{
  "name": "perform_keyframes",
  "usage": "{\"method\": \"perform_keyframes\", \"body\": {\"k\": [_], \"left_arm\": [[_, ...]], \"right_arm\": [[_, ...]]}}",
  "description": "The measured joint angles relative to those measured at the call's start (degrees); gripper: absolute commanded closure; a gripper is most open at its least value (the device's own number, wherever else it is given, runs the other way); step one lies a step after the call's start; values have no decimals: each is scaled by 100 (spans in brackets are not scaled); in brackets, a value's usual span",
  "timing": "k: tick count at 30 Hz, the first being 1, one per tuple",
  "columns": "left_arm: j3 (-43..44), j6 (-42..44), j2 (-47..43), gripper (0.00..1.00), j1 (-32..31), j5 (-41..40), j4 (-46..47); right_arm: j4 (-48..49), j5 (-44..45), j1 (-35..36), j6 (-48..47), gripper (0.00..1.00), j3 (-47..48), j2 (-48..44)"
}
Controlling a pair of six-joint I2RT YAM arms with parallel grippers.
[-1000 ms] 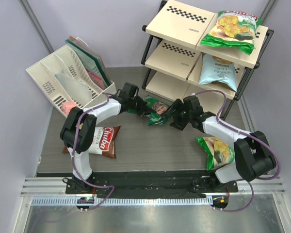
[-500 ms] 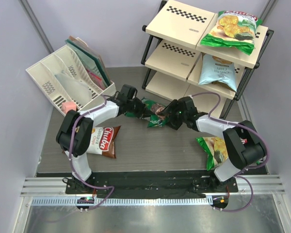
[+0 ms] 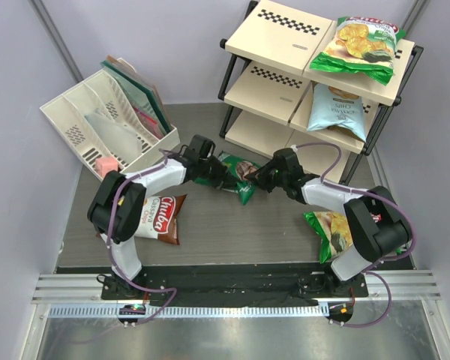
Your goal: Place and organize the chips bags onto the shelf
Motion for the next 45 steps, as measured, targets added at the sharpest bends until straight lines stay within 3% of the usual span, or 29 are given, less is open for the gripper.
{"method": "perform_keyframes", "body": {"k": [1,2,3,5,8,16,27,45], "left_arm": [[2,48,0,66,2,13,-42],[7,125,-4,50,9,33,-118],[42,184,-15,43,28,50,-326],[129,404,-70,39,90,26,-728],[146,686,-350,37,339,-105,-1217],[149,1545,-1628,37,1655,-1025,-2465],[173,2004,-1609,37,1792,-1150,-2918],[179,2090,-1515,37,1790,-846,-2911]], "right_arm": [[26,-11,0,13,99,0,0],[37,-35,0,-2,99,0,0],[20,-63,0,-31,99,0,0],[-61,-118,7,-138,99,0,-15],[-319,-162,7,-341,99,0,-216],[-1617,299,7,-951,99,11,-1899],[-2485,2485,2,-369,99,-782,-3956],[-1617,4634,2,-979,99,-658,-3624]]}}
